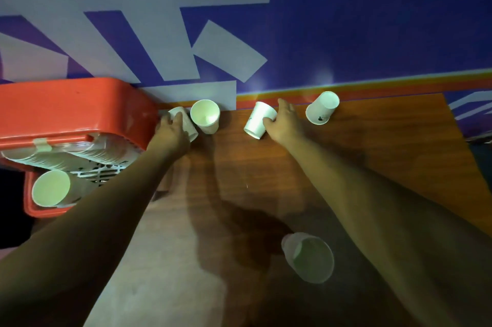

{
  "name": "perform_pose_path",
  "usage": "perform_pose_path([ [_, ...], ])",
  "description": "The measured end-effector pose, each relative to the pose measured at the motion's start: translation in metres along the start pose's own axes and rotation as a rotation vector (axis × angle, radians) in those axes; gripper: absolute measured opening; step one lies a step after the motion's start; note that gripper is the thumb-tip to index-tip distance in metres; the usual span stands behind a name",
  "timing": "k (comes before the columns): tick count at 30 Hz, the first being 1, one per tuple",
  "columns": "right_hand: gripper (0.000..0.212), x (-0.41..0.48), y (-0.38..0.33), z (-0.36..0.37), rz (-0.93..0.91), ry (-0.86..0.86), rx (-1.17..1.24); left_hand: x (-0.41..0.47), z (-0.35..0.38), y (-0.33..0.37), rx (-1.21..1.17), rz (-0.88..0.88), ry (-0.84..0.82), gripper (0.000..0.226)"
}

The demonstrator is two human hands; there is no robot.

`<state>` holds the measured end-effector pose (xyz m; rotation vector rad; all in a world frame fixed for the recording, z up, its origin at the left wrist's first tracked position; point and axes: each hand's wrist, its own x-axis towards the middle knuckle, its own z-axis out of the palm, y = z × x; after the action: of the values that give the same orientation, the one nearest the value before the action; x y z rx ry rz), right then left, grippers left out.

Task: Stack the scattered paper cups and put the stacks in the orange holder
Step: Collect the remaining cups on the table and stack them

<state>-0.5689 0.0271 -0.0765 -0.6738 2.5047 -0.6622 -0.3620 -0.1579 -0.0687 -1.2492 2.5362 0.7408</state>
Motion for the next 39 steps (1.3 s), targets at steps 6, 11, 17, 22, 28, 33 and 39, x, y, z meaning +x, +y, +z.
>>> perform_pose_path([
  [6,0.052,0.01,-0.005,0.011,0.041,-0.009,-0.082,0.014,0.015,-0.007,-0.092,-0.021,0.096,0.066],
  [11,0.037,0.008,-0.007,0.021,0.02,0.0,-0.085,0.013,0.023,-0.005,-0.094,-0.035,0.088,0.061],
  [17,0.021,-0.008,-0.007,0.02,-0.002,-0.073,-0.04,0.007,0.033,-0.01,-0.146,-0.014,0.161,0.05],
  [22,0.014,-0.033,-0.001,0.018,-0.089,-0.144,-0.013,0.006,0.036,0.004,-0.219,-0.115,0.133,0.065],
  [28,0.016,-0.06,-0.003,0.01,-0.422,-0.085,-0.188,-0.015,0.042,0.001,-0.41,-0.197,0.092,0.098],
  [33,0.018,-0.081,0.001,0.014,-0.561,-0.148,-0.315,-0.062,0.062,-0.034,-0.584,-0.045,0.123,0.098],
  [39,0.033,-0.081,-0.012,0.008,-0.506,-0.037,-0.231,-0.091,0.084,-0.063,-0.627,0.099,0.105,0.099],
])
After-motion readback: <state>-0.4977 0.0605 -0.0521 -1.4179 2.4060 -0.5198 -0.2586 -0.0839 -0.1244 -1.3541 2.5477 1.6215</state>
